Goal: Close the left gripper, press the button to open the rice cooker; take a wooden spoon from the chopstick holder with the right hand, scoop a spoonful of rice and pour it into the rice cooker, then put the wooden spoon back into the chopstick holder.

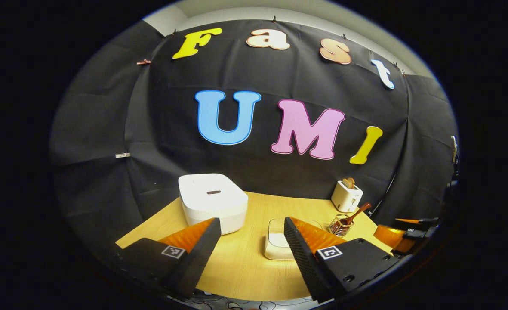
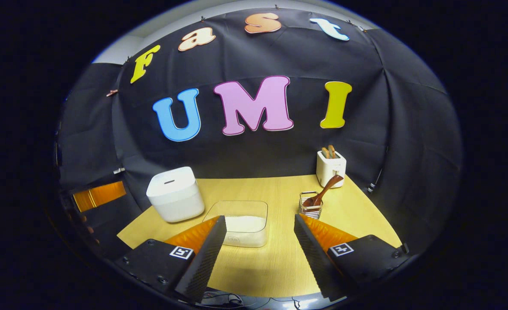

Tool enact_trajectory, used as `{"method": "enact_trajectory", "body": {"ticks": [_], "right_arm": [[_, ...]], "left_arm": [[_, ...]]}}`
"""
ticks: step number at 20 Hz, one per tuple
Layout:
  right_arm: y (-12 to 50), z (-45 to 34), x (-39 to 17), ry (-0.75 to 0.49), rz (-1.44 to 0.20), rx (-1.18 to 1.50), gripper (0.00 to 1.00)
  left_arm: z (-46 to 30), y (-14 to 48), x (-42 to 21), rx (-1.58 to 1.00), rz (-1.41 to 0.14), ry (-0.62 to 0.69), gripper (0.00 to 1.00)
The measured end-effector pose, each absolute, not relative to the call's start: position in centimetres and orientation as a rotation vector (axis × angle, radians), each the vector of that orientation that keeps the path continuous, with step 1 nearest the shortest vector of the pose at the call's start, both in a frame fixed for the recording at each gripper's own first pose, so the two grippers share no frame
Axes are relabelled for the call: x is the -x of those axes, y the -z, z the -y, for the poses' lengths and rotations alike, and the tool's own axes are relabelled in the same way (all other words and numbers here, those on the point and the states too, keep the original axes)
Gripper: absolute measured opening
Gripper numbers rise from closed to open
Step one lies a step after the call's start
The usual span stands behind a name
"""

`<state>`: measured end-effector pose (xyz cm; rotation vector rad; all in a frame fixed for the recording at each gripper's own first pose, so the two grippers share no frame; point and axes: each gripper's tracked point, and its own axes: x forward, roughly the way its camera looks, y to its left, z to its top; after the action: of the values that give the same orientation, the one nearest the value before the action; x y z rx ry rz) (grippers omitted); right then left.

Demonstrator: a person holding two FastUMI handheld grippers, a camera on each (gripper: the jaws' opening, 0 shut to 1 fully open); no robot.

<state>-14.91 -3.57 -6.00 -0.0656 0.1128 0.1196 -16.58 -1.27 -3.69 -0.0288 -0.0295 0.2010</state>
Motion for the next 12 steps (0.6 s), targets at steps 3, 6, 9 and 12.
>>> {"method": "enact_trajectory", "body": {"ticks": [3,6,9,12], "right_arm": [[8.8,3.2,15.4,-0.126,-0.181,0.058,0.99],[8.9,1.9,15.2,-0.144,-0.19,0.047,0.99],[8.4,0.9,14.6,-0.153,-0.174,0.055,0.98],[8.8,0.0,14.0,-0.159,-0.182,0.049,0.99]], "left_arm": [[1.5,5.5,16.8,0.038,-0.014,-0.195,0.96],[2.0,6.1,16.6,0.028,-0.035,-0.165,0.95],[2.5,5.9,15.9,0.003,-0.04,-0.132,0.96],[3.0,5.5,15.3,-0.022,-0.031,-0.1,0.95]]}}
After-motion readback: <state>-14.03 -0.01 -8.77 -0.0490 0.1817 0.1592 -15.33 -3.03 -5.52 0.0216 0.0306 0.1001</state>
